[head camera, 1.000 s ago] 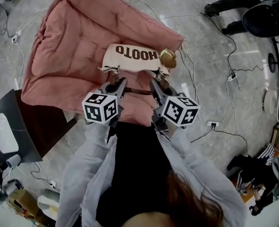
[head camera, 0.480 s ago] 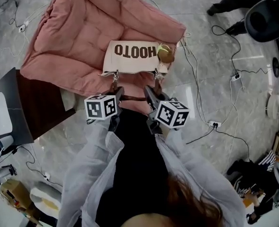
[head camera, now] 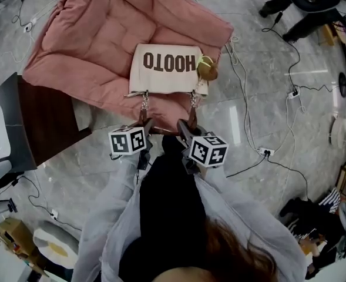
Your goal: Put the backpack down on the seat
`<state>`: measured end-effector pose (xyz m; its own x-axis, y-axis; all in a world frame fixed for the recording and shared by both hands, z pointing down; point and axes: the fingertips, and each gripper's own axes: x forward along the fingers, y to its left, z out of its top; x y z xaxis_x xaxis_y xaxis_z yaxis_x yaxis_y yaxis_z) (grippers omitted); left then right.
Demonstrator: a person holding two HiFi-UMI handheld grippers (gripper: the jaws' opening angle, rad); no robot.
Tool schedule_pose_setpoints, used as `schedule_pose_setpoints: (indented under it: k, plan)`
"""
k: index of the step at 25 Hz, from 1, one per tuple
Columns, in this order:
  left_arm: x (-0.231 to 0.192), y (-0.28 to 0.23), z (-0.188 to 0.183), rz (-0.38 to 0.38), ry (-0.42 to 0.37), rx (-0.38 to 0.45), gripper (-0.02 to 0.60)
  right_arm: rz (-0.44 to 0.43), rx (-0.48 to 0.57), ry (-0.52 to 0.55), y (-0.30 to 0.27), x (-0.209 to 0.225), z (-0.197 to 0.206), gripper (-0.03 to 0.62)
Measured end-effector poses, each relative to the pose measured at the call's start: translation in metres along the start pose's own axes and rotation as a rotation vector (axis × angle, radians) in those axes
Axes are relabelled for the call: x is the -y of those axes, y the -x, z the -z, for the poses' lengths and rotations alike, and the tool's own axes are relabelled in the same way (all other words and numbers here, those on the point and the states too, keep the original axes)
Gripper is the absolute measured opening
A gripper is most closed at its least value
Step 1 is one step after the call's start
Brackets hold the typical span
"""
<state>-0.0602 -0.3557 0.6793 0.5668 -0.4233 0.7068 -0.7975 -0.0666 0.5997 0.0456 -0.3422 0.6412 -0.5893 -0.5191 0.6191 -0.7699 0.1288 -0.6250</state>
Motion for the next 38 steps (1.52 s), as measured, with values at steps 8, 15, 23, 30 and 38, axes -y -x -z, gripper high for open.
schedule_pose_setpoints:
  k: [8,15,23,30,38]
  plan:
    - [-0.019,-0.011,0.034,-0.055,-0.048,-0.010,0.015,0.031,0.014,-0.062,-0.004,0.017,0.043,0.009]
    - [-0.032,-0.019,0.049,-0.094,-0.062,-0.018,0.017,0.081,0.004,-0.082,-0.013,0.032,0.063,0.017]
    - [-0.037,-0.007,0.058,-0.172,-0.101,0.012,0.305,0.162,-0.056,-0.137,-0.013,0.051,0.091,0.351]
    - [-0.037,0.025,0.082,-0.187,-0.076,0.048,0.324,0.189,-0.046,-0.105,0.017,0.050,0.097,0.466]
    - [-0.008,0.076,0.065,-0.145,-0.095,0.190,0.324,0.104,0.049,-0.027,0.053,0.012,0.080,0.468]
